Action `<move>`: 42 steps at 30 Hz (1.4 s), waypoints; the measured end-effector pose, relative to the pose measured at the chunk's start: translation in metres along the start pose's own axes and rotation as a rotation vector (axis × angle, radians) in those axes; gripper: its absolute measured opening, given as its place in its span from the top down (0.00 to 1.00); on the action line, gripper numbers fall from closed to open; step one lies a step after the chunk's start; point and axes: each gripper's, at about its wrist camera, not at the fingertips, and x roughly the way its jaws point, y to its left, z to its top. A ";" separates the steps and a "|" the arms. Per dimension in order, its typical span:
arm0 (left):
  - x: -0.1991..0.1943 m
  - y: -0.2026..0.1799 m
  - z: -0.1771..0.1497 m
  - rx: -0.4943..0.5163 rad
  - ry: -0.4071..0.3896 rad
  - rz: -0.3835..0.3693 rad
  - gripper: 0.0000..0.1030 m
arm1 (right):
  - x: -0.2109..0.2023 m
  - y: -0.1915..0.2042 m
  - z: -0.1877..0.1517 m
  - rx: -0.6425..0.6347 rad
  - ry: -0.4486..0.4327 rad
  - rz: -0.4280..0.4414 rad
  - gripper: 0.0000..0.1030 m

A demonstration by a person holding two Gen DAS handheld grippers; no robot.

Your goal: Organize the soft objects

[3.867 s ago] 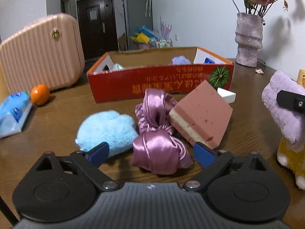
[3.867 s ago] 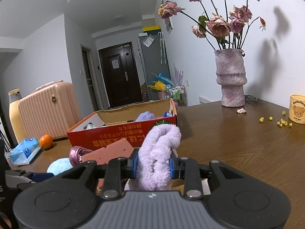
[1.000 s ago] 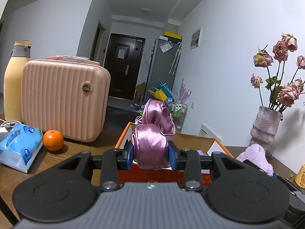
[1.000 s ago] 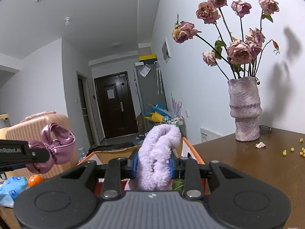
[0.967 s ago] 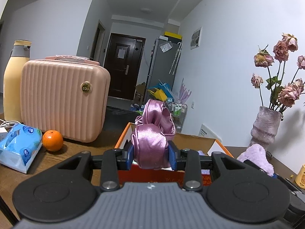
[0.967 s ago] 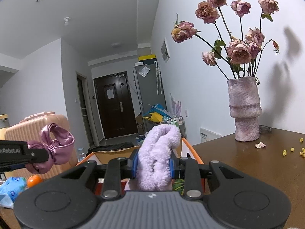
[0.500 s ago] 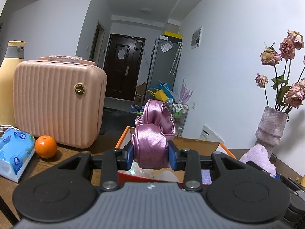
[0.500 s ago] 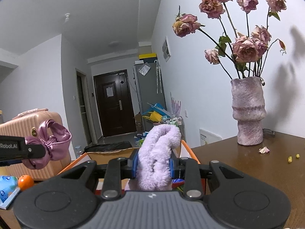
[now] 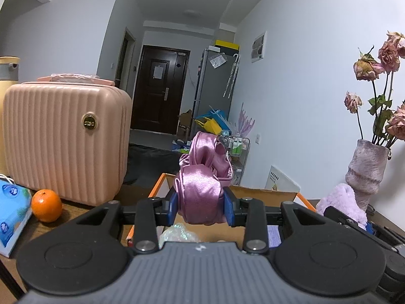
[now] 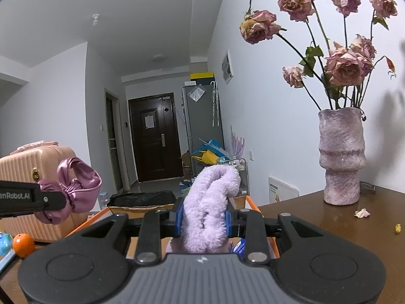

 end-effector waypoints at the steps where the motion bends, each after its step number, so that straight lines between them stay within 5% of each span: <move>1: 0.003 -0.001 0.000 0.002 -0.001 0.000 0.65 | 0.002 0.001 -0.001 -0.004 0.001 0.002 0.72; 30: 0.069 -0.011 -0.001 0.076 0.045 0.027 0.62 | 0.068 0.003 -0.008 -0.082 0.116 0.031 0.69; 34: 0.074 -0.009 -0.003 0.076 0.060 0.040 0.47 | 0.070 0.003 -0.010 -0.077 0.149 0.035 0.59; 36: 0.074 -0.008 -0.003 0.074 0.061 0.057 0.31 | 0.071 0.002 -0.011 -0.075 0.160 0.033 0.45; 38: 0.072 -0.007 -0.003 0.066 0.043 0.072 0.12 | 0.069 0.001 -0.012 -0.073 0.153 0.019 0.15; 39: 0.070 -0.006 -0.003 0.064 0.034 0.083 0.01 | 0.068 0.001 -0.011 -0.071 0.145 0.014 0.10; 42: 0.065 -0.007 -0.002 0.069 -0.007 0.137 0.00 | 0.065 0.000 -0.011 -0.067 0.128 0.004 0.00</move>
